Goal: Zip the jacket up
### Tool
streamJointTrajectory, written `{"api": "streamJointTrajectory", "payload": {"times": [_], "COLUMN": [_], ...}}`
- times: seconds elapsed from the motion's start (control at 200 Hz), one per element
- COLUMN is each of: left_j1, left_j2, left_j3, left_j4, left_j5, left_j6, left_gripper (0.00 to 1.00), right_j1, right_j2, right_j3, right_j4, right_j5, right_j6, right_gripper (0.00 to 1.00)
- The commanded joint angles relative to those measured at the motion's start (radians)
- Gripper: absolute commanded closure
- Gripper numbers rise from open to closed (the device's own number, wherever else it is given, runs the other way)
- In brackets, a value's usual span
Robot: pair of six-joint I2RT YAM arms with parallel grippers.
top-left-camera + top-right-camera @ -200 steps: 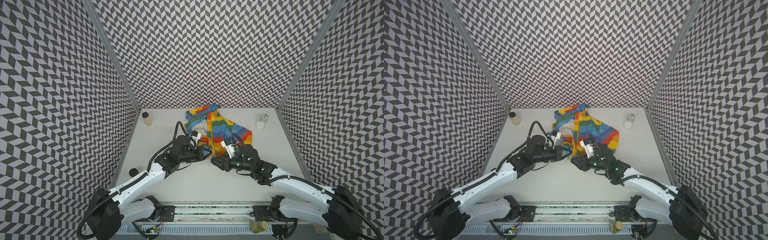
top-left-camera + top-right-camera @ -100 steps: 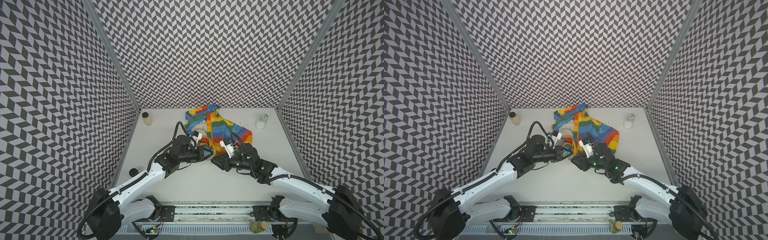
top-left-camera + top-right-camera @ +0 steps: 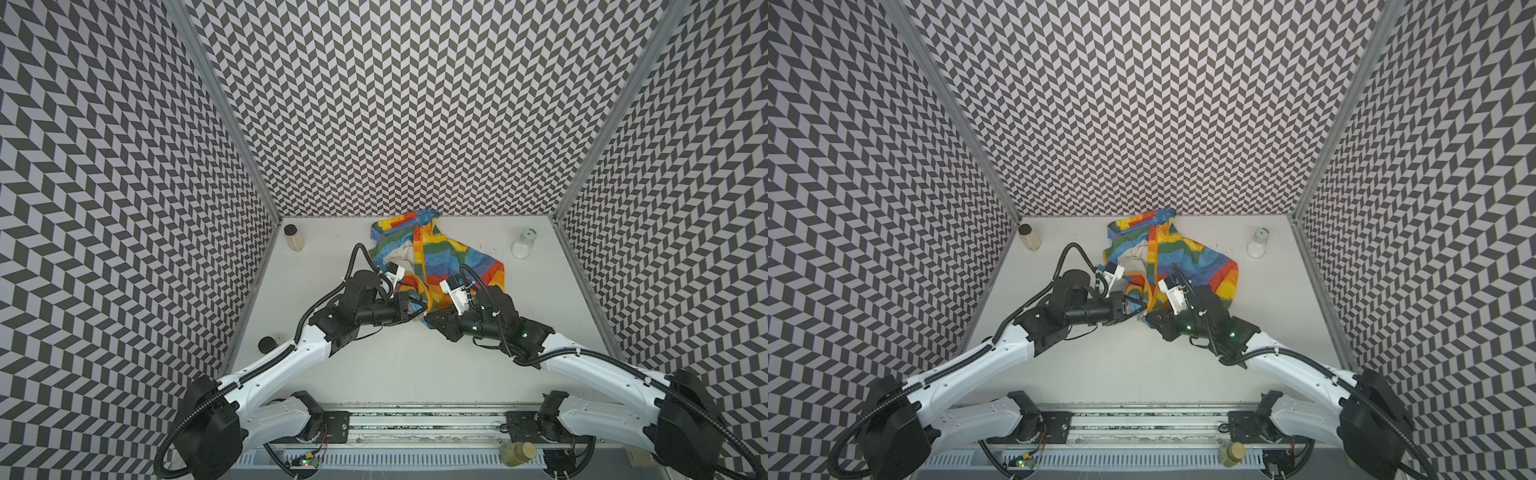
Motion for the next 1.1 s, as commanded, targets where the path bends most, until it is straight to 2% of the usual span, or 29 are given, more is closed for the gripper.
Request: {"api": "streamJointTrajectory", "payload": {"times": [0.0,0.265,0.325,0.391,0.426,0.551,0.836,1.097], "left_j1": [0.002,0.002,0.003,0.006,0.009,0.018,0.023,0.053], "left_j2": [-0.009,-0.003,-0.003,-0.002,-0.002,0.013,0.046,0.042], "left_j3": [-0.003,0.005,0.007,0.007,0.007,0.025,0.068,0.058], "left_j4": [0.024,0.006,0.006,0.023,0.034,0.046,0.064,0.135], "left_j5": [0.018,0.006,0.006,0.015,0.021,0.039,0.065,0.106], "left_j6": [0.002,0.005,-0.002,-0.026,-0.045,-0.104,-0.244,-0.398], "left_gripper": [1.0,1.0,1.0,1.0,1.0,1.0,1.0,1.0], "right_j1": [0.006,0.006,0.006,0.006,0.006,0.006,0.008,0.064], "right_j2": [-0.041,-0.08,-0.097,-0.12,-0.137,-0.193,-0.244,-0.239], "right_j3": [0.007,-0.018,-0.028,-0.042,-0.05,-0.07,-0.077,-0.066], "right_j4": [0.015,-0.005,-0.011,-0.011,-0.011,-0.016,0.009,0.003], "right_j5": [0.03,0.03,0.036,0.036,0.038,0.061,0.117,0.261], "right_j6": [-0.017,-0.025,-0.04,-0.071,-0.094,-0.195,-0.387,-0.593], "right_gripper": [0.86,0.89,0.85,0.76,0.71,0.62,0.61,0.51]}}
